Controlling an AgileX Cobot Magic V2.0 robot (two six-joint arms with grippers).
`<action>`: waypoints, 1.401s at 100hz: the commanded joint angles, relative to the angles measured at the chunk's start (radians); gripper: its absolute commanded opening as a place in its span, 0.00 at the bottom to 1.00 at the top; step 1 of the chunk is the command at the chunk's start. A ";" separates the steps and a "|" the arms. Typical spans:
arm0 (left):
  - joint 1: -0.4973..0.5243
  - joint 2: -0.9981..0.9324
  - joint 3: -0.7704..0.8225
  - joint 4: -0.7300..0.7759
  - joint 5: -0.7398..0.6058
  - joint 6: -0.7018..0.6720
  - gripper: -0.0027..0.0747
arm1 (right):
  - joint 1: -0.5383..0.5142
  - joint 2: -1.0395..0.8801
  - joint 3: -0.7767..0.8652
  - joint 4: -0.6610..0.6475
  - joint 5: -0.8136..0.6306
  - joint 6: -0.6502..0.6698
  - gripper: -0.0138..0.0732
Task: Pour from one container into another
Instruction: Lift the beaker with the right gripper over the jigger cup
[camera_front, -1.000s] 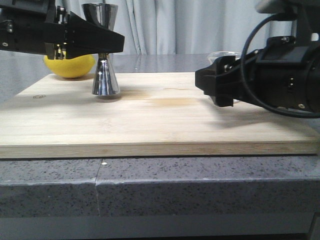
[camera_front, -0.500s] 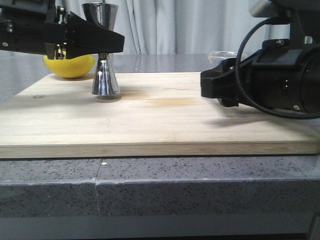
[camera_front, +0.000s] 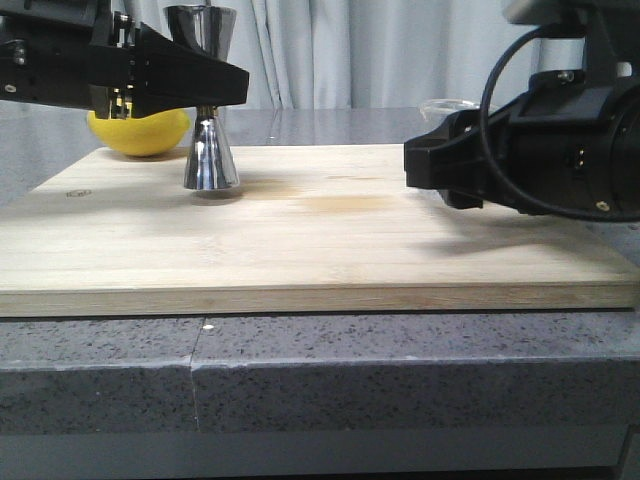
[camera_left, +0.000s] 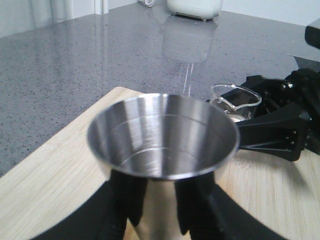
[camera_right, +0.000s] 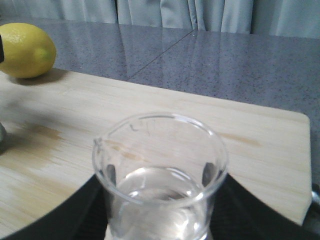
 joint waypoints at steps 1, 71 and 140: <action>-0.007 -0.039 -0.028 -0.075 0.117 -0.005 0.28 | -0.005 -0.061 -0.040 -0.009 -0.030 -0.005 0.53; -0.007 -0.039 -0.028 -0.075 0.117 -0.005 0.28 | 0.024 -0.133 -0.707 -0.137 0.966 -0.005 0.53; -0.007 -0.039 -0.028 -0.075 0.117 -0.005 0.28 | 0.177 0.071 -1.228 -0.322 1.537 -0.299 0.53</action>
